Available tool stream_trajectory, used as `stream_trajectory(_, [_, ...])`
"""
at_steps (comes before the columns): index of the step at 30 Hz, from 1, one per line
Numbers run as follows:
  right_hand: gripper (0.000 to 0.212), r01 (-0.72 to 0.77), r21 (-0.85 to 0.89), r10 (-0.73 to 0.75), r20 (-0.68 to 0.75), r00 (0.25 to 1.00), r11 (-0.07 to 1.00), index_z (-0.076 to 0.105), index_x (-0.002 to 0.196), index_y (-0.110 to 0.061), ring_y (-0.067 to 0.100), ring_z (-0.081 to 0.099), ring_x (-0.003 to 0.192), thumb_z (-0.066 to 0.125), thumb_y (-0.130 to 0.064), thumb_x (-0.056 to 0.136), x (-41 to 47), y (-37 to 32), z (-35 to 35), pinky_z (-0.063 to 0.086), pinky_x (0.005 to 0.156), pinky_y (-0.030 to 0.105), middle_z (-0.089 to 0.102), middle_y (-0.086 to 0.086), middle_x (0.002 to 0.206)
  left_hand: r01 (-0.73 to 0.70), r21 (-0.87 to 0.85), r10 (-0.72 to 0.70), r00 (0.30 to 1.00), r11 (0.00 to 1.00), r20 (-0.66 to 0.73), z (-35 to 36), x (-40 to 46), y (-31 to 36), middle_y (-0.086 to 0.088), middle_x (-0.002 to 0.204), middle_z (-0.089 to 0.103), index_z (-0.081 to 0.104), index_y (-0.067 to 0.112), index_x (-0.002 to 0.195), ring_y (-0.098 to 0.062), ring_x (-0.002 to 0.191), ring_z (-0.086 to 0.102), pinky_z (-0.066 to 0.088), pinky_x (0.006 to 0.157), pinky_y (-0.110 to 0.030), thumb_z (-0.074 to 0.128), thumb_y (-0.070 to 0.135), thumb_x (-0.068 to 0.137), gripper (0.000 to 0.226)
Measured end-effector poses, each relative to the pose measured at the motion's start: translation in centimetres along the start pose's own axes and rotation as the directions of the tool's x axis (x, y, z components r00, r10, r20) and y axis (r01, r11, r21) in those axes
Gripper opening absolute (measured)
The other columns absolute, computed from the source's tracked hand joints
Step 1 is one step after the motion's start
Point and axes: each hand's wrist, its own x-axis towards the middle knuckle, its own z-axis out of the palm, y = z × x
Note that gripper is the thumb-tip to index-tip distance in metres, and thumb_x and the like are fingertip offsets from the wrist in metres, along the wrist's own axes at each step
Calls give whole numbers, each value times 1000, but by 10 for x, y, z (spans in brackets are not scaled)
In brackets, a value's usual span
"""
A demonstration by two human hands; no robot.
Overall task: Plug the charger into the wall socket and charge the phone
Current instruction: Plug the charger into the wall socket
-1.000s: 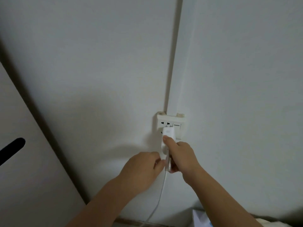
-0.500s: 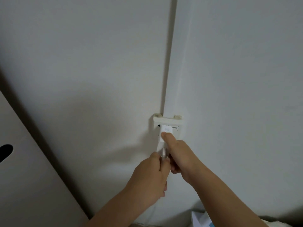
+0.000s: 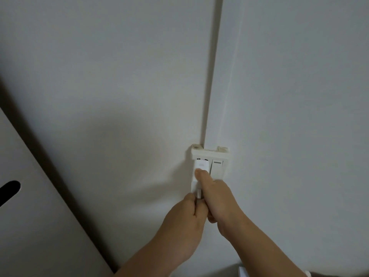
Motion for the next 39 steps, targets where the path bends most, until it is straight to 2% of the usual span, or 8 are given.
stream_trajectory(4, [45,-6,9,6,-4,1000,1000,40,45,-19,3,30,25,47,-43,82,2,-3,-2,25,31,16,34,-12,30,-11,-39,12,1000,999,27,-2,5,-1,5,51,43,46,26,68,-8,46,39,32,52,-25,34,35,92,29])
stream_trajectory(10, [45,-27,-13,27,2,1000,1000,40,45,-19,2,31,25,47,-43,83,5,-6,-4,26,32,16,35,-12,28,-10,-123,18,998,992,62,-1,10,-2,9,40,41,51,21,76,-6,34,35,26,44,-22,34,35,93,27])
stream_trajectory(14, [46,-51,-3,51,26,998,999,40,45,-20,2,30,24,45,-43,85,7,-10,-5,25,31,15,35,-12,27,-1,-139,7,999,990,44,0,13,-2,8,53,42,56,15,93,-6,39,33,27,45,-23,32,38,94,33])
stream_trajectory(23, [43,-76,55,73,59,996,996,42,49,-19,2,30,22,46,-39,87,15,-13,-8,23,29,13,36,-12,27,-10,-117,17,998,993,55,-4,23,1,6,56,43,46,24,67,-11,48,37,33,53,-31,33,33,94,31])
stream_trajectory(26, [40,-97,48,92,97,991,994,43,53,-19,3,28,25,45,-41,86,19,-14,-10,22,30,15,37,-12,30,-6,-159,19,997,987,76,-5,27,1,3,59,44,45,21,66,-14,50,40,35,55,-31,34,30,95,32])
stream_trajectory(31, [41,-104,50,98,100,990,993,43,52,-19,3,29,24,46,-43,85,25,-12,-10,22,30,14,37,-11,30,19,-134,-10,998,991,69,-5,30,0,8,41,39,44,22,64,-6,37,33,27,43,-22,33,35,94,34])
stream_trajectory(34, [44,-103,52,97,105,990,993,42,50,-19,4,28,23,44,-43,87,21,-14,-10,21,29,14,37,-11,29,31,-131,-22,997,991,73,-5,27,5,7,52,41,45,22,66,-10,47,38,32,51,-29,32,33,95,34])
stream_trajectory(39, [53,-90,23,87,109,990,996,41,44,-18,6,27,26,40,-47,88,10,-19,-11,20,32,17,37,-9,27,-25,-94,32,997,995,76,-9,18,11,5,50,39,44,24,67,-6,36,34,31,43,-23,30,34,95,33])
